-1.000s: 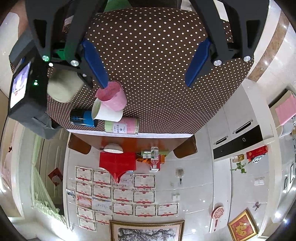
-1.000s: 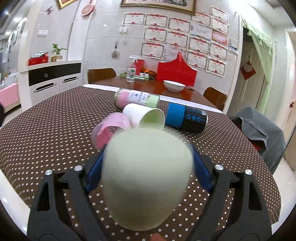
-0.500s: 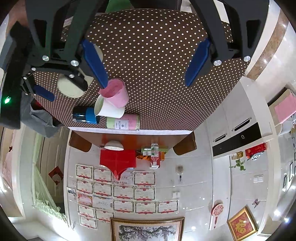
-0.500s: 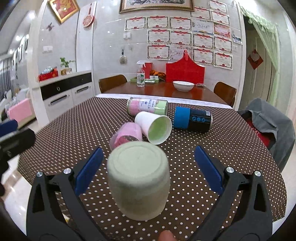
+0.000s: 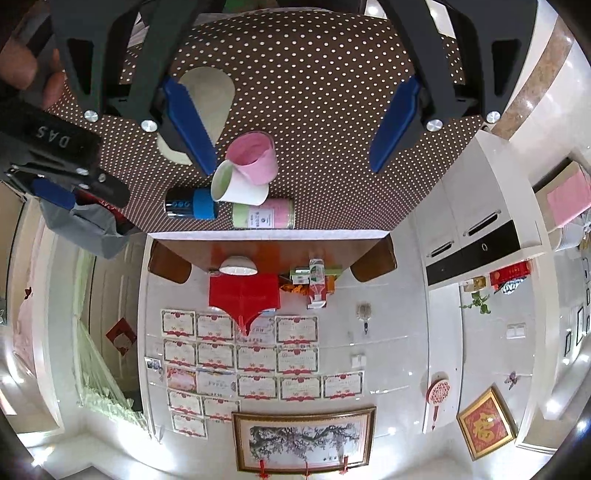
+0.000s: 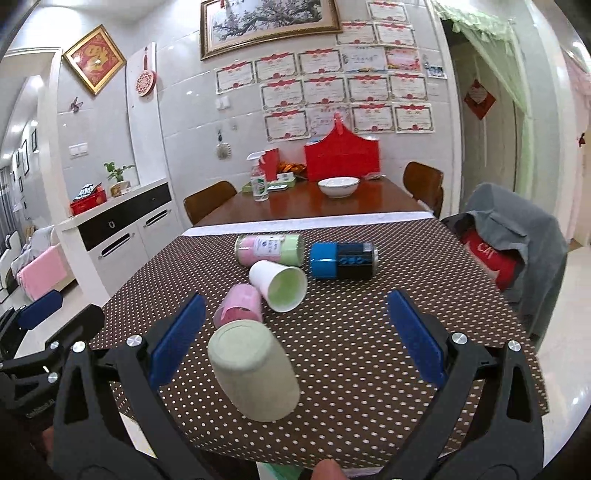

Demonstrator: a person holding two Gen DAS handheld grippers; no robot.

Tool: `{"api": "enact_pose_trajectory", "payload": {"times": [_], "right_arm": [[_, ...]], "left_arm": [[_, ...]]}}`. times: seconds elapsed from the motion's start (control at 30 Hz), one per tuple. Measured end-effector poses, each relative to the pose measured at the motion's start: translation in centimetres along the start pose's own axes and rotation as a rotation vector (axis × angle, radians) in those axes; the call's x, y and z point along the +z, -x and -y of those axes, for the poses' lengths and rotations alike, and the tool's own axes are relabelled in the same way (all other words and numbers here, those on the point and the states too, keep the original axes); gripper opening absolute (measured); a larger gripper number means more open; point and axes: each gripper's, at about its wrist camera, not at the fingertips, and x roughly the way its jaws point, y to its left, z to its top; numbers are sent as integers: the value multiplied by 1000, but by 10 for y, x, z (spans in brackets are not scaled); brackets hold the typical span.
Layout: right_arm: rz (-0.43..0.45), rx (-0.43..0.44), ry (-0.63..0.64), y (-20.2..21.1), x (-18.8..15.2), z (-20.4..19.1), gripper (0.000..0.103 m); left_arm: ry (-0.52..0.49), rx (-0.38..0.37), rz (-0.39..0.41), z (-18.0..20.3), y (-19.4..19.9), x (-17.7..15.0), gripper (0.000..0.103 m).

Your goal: Flip cup upside down

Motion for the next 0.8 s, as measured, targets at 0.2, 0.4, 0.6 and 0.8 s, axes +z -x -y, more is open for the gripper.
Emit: {"api": "enact_pose_trajectory", "payload": {"times": [0.2, 0.4, 0.6, 0.8], "right_arm": [[35, -44, 18, 25, 6, 2, 97], [54, -72, 46, 40, 4, -1, 97], [62, -86, 57, 45, 1, -4, 97], [57, -89, 50, 46, 0, -4, 97]], "left_arm": [[-1, -9, 24, 8, 17, 9, 84], [-25, 1, 46, 15, 32, 15, 85], [-14, 2, 55, 14, 43, 16, 89], [-11, 16, 54, 10, 47, 17, 91]]}}
